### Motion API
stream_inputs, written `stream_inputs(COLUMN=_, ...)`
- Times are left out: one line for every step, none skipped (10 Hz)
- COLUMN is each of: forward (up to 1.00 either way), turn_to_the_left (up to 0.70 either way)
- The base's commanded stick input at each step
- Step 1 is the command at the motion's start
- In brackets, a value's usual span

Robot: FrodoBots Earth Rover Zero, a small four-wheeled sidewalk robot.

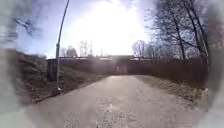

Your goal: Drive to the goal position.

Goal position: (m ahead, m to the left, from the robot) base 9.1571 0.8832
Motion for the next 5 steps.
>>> stream_inputs(forward=1.0, turn_to_the_left=0.0)
stream_inputs(forward=1.0, turn_to_the_left=0.0)
stream_inputs(forward=1.0, turn_to_the_left=0.0)
stream_inputs(forward=1.0, turn_to_the_left=0.0)
stream_inputs(forward=1.0, turn_to_the_left=0.0)
